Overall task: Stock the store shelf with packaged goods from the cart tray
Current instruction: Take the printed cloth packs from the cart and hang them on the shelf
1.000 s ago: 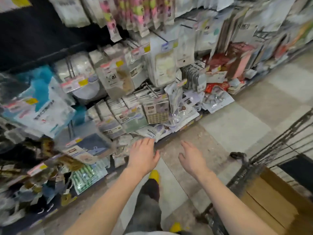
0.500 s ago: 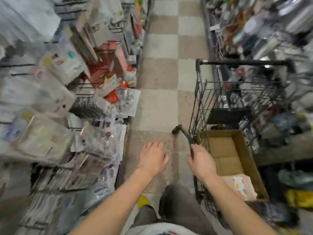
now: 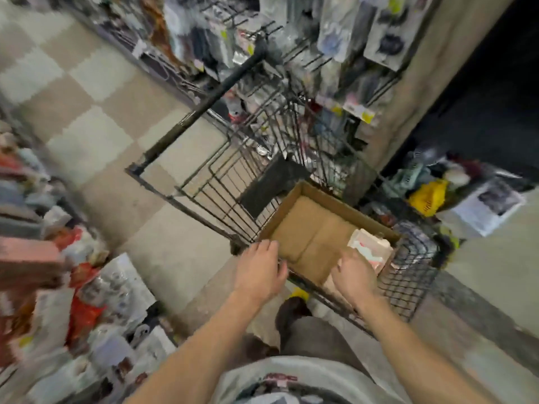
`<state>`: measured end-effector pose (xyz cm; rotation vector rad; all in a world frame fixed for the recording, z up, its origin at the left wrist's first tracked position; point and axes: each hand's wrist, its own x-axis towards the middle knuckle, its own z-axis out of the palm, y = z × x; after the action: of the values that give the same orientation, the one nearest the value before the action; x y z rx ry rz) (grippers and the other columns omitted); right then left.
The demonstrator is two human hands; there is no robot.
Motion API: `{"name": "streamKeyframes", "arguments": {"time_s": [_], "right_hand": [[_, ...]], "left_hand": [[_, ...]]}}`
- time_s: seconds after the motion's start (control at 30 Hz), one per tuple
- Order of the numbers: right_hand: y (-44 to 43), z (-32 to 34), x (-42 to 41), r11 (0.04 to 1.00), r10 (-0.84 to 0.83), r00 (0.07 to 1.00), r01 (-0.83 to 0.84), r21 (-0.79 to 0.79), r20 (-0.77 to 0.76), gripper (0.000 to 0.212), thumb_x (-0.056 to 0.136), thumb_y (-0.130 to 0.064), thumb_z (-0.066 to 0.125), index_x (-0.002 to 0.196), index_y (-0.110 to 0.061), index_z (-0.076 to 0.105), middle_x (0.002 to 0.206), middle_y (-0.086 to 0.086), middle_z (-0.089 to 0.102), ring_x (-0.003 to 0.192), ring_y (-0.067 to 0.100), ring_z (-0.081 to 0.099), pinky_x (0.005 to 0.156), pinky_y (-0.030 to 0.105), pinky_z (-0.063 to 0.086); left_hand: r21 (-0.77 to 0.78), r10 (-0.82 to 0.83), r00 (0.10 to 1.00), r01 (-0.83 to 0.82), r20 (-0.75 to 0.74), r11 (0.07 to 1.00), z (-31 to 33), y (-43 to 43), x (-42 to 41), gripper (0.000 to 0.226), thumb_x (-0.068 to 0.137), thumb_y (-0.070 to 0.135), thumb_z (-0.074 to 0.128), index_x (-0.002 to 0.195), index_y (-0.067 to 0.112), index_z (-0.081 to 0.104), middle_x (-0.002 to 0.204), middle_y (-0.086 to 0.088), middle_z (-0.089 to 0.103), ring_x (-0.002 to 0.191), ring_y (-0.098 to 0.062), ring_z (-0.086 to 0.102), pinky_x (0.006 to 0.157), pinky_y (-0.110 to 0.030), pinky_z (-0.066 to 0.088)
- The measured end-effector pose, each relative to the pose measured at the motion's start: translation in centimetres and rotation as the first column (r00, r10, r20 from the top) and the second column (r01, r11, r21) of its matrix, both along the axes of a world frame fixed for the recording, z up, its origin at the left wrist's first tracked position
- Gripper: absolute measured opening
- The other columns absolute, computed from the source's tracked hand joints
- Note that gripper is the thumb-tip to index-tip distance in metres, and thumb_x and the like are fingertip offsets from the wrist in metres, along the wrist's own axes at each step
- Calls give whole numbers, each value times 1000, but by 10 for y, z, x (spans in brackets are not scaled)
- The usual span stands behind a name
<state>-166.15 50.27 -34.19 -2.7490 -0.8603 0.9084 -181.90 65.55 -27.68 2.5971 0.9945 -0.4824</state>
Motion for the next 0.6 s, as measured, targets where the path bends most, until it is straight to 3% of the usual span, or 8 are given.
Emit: {"name": "streamKeyframes", "arguments": {"time_s": [0.1,0.37,0.6], "right_hand": [[-9,-6,13,991,-127,991,126,-32,-29,44,92,-29,58,133,-11,58,131,13,61,121,31,57,102,38,47],[-30,-15,19,887,-446,893,449,-105,55,46,96,-30,56,138,-12,52,127,9,62,111,26,60,93,36,51],[-37,-36,19,793,-576,816,574,-203,58,43,92,-29,54,133,-17,54,131,8,57,116,25,54,97,37,46]], "left_hand": [[-19,-135,988,133,-72,991,-6,12,34,49,98,47,50,138,19,53,137,-6,59,129,-30,52,109,-41,42],[-112,-450,883,438,-136,892,-40,25,106,48,100,45,46,140,19,54,137,-7,62,126,-31,55,107,-43,43],[-207,-603,781,571,-162,794,-75,19,161,50,102,45,45,143,16,51,140,-12,59,130,-33,53,110,-47,42]]}}
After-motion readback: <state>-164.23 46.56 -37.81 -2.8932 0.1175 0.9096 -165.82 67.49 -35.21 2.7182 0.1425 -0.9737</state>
